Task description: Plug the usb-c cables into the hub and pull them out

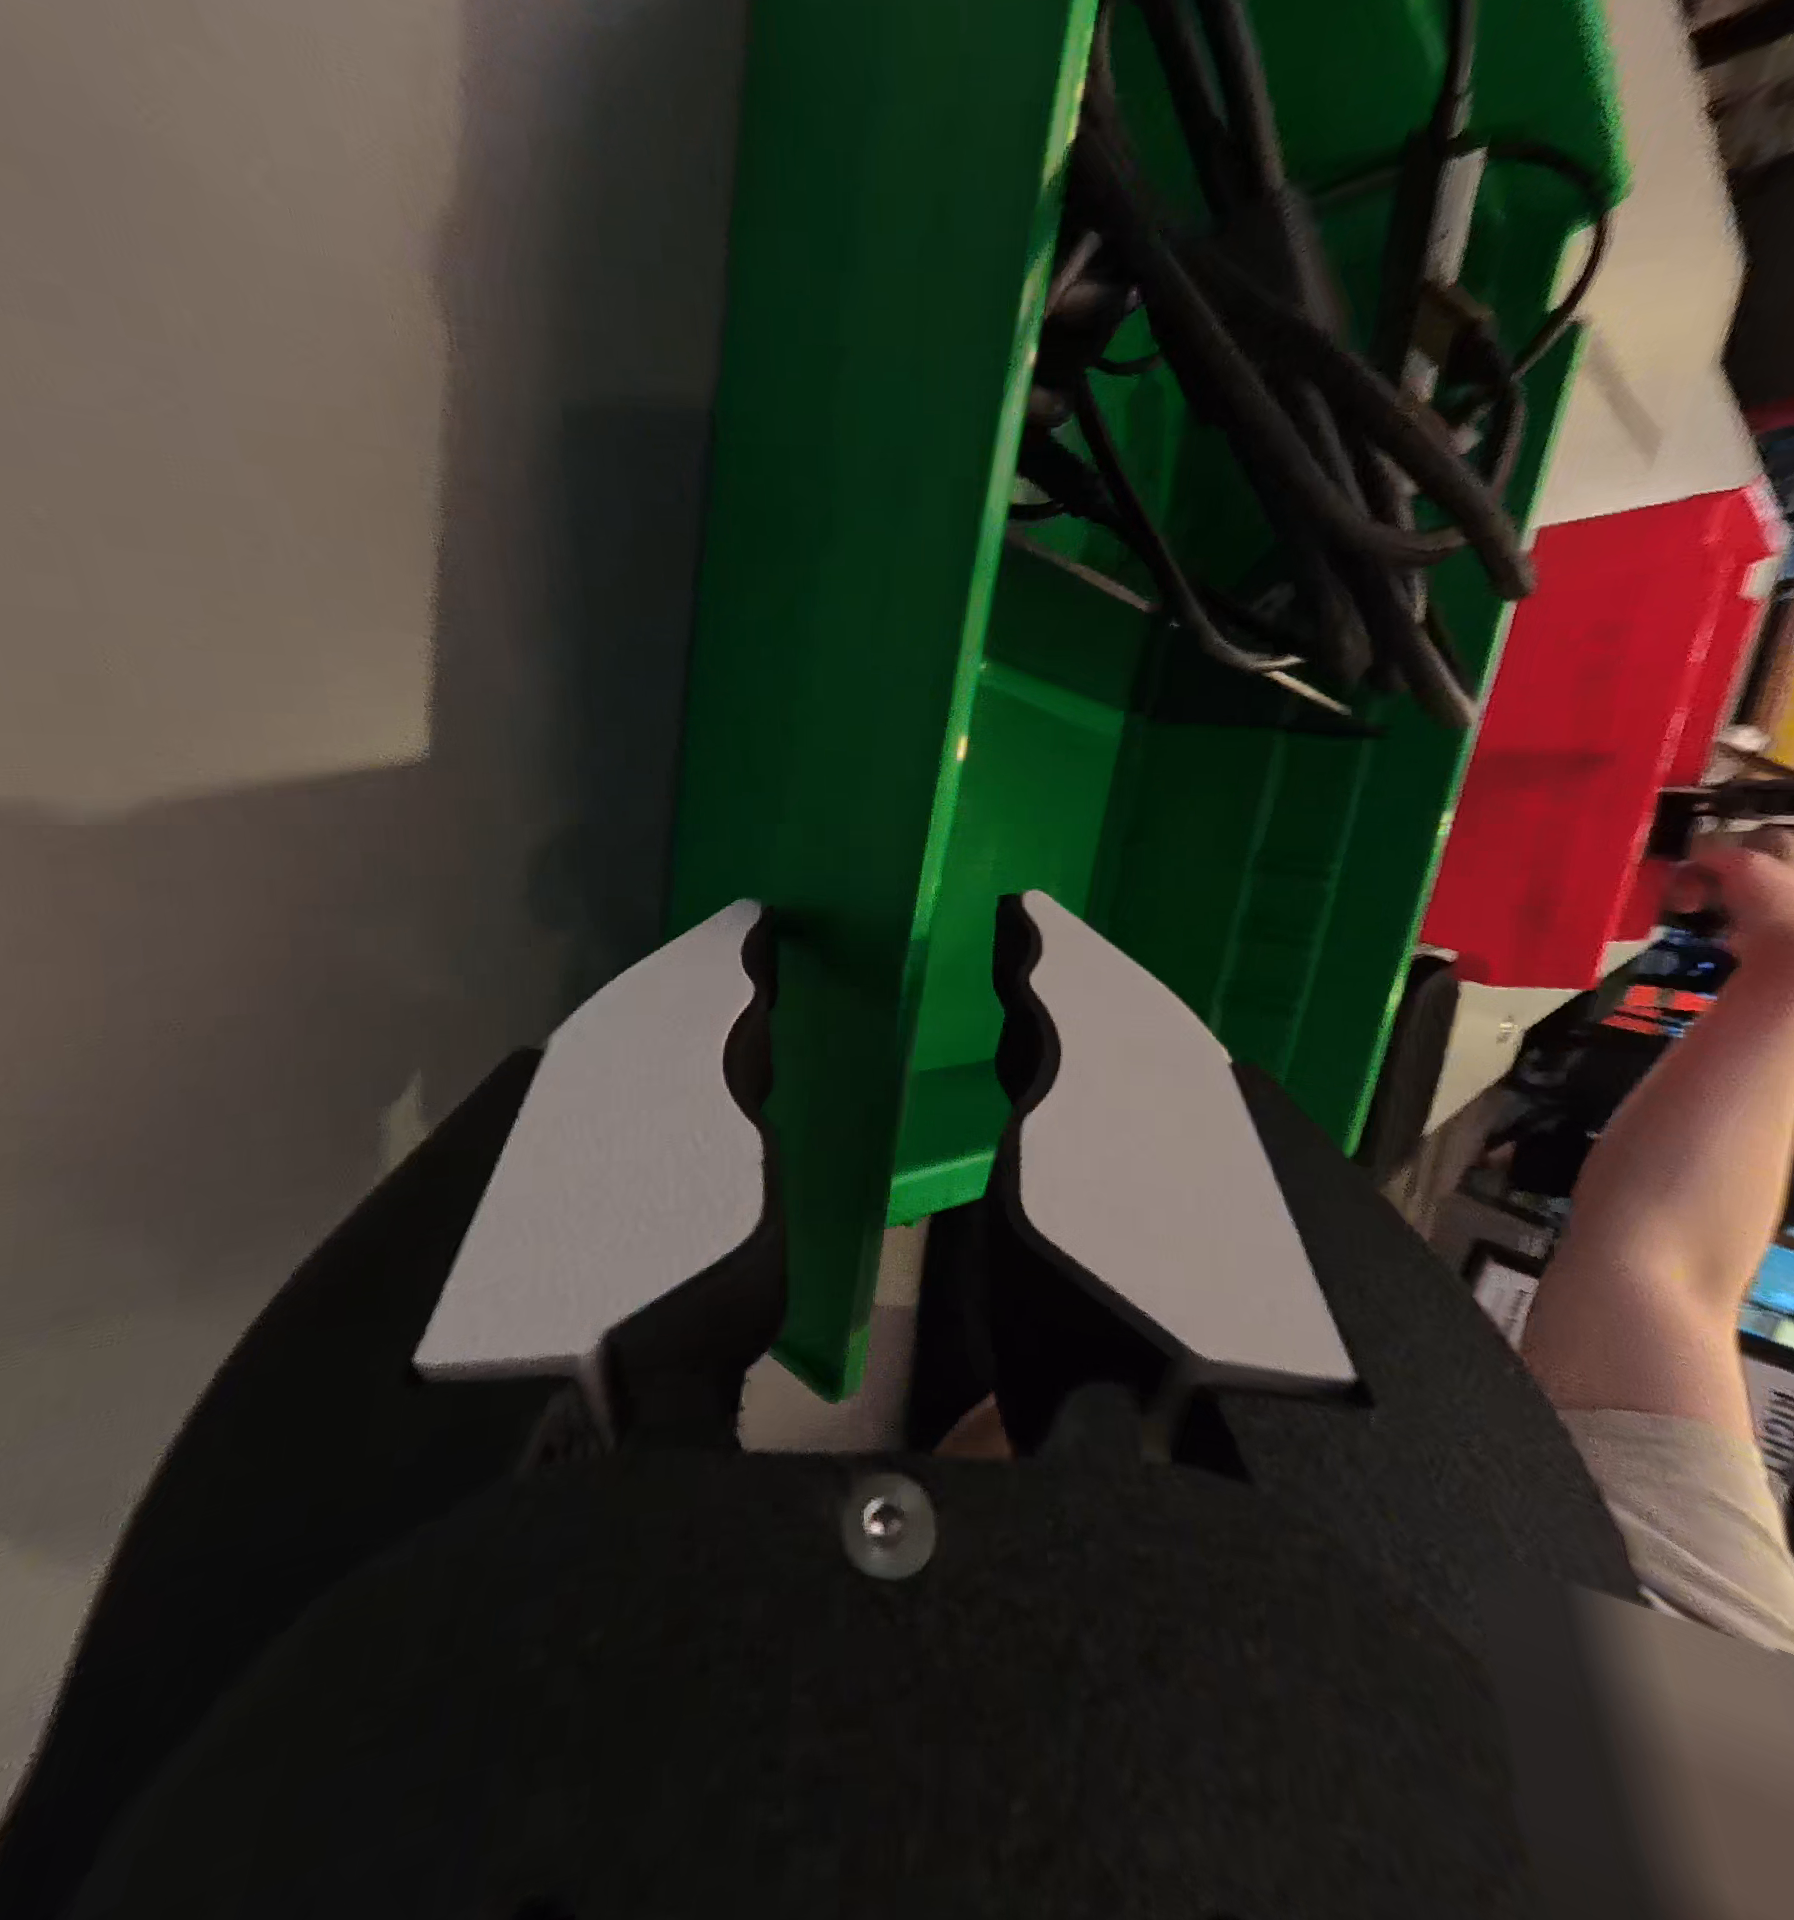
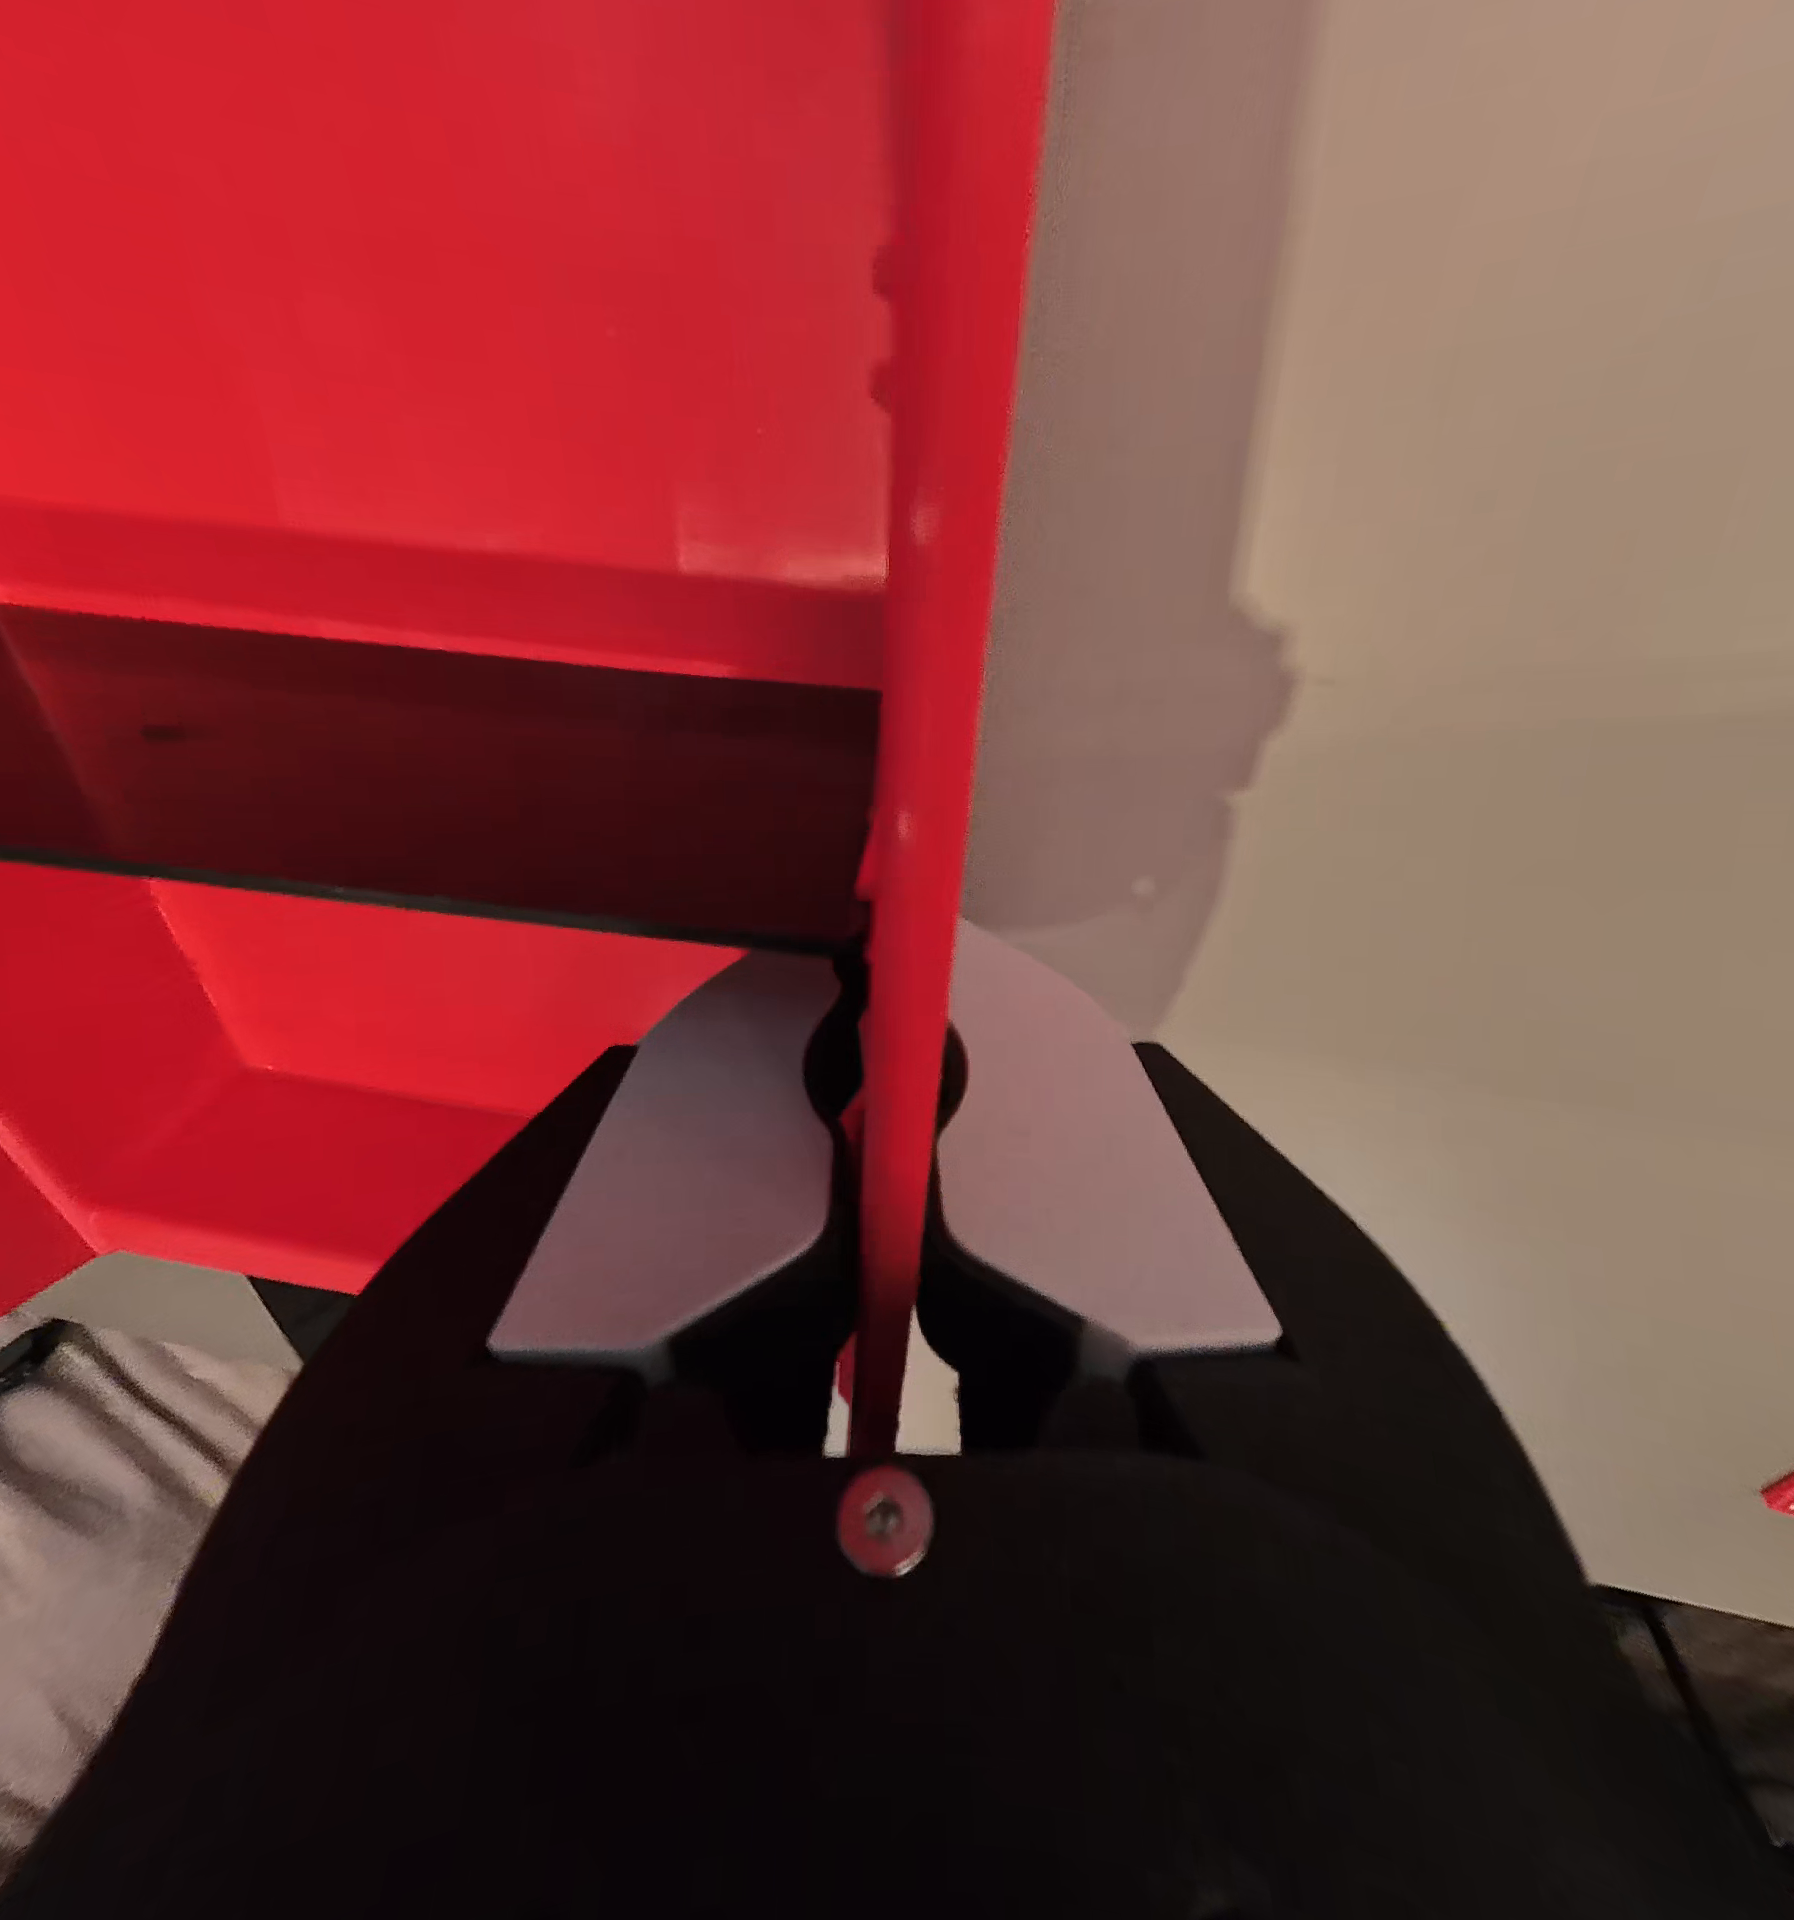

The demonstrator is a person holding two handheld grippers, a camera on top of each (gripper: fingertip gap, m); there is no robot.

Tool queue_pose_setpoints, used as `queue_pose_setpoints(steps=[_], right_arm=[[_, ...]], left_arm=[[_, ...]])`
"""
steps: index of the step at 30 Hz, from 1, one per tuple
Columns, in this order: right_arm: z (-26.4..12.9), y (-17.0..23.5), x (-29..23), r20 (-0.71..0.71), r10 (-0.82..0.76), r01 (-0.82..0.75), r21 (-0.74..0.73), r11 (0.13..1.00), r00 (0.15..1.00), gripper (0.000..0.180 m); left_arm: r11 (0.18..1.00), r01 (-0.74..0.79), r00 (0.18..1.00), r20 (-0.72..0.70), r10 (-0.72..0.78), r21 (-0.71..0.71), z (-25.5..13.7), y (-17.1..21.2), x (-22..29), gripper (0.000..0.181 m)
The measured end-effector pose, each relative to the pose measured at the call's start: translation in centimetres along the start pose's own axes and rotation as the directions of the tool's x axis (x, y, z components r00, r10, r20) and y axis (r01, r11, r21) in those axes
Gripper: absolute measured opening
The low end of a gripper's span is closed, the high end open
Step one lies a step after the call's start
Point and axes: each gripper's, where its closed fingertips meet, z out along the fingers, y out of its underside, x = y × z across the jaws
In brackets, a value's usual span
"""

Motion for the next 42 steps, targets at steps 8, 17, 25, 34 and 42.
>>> queue_pose_setpoints(steps=[8,17,25,34,42], right_arm=[[0.0,1.3,-0.8,0.078,0.154,-0.159,0.067,0.985,0.985,0.014],[0.2,2.5,-0.8,0.006,0.108,-0.109,0.09,0.99,0.994,0.009],[0.1,2.1,-0.4,0.001,0.031,-0.031,0.101,0.994,1.0,0.008],[-0.1,0.9,0.1,-0.018,-0.14,0.141,0.17,0.975,0.99,0.009],[-0.3,0.3,0.3,-0.014,-0.141,0.141,0.206,0.968,0.99,0.011]], left_arm=[[0.996,0.094,0.992,0.082,-0.094,0.013,0.7,0.0,-0.6,0.024],[0.992,0.122,0.986,0.117,-0.117,-0.038,2.0,1.1,0.9,0.023],[0.987,0.136,0.98,0.132,-0.147,0.089,1.5,-1.8,-0.6,0.022],[0.952,0.217,0.964,0.108,-0.244,0.216,-0.8,-1.5,-2.9,0.023],[0.955,0.212,0.961,0.135,-0.243,0.21,-1.1,-1.2,-3.2,0.023]])
